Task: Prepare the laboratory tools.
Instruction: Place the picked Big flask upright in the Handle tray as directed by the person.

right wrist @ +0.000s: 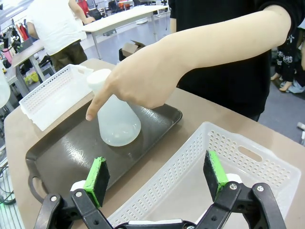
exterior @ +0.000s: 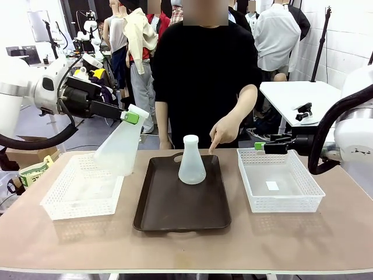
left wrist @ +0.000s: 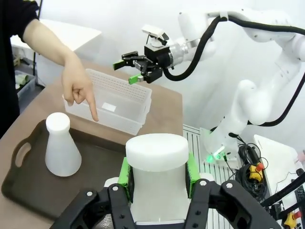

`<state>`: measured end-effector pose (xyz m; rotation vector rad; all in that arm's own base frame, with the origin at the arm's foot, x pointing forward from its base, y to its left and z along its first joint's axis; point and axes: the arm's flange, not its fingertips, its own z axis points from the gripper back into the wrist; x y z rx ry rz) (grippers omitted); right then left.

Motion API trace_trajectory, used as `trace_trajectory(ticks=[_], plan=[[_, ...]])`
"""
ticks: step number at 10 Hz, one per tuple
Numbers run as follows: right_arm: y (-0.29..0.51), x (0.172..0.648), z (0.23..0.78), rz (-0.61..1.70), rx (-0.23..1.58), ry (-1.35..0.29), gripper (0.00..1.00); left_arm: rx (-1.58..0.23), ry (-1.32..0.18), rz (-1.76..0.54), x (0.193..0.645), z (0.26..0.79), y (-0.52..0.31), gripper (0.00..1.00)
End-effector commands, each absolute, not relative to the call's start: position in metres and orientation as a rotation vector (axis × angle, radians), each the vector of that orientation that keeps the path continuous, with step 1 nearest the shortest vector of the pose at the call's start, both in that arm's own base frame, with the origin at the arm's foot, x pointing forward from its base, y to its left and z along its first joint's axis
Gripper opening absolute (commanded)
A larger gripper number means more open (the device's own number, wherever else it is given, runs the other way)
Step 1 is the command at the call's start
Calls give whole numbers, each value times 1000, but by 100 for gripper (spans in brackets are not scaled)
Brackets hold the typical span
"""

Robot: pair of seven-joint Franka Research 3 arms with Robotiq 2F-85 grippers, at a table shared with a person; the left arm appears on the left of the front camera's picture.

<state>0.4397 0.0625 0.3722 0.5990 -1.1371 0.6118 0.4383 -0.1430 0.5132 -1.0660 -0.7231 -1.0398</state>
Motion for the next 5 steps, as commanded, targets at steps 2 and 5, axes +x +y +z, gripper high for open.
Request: trace_trajectory(ticks=[2, 5], plan=[[63, 438, 372, 601, 596, -1129, 100, -1053, -726, -1055, 438, 520, -150, 0], [63, 438, 372, 601, 596, -1129, 100, -1176, -660, -1228, 430, 491, -168, 0]])
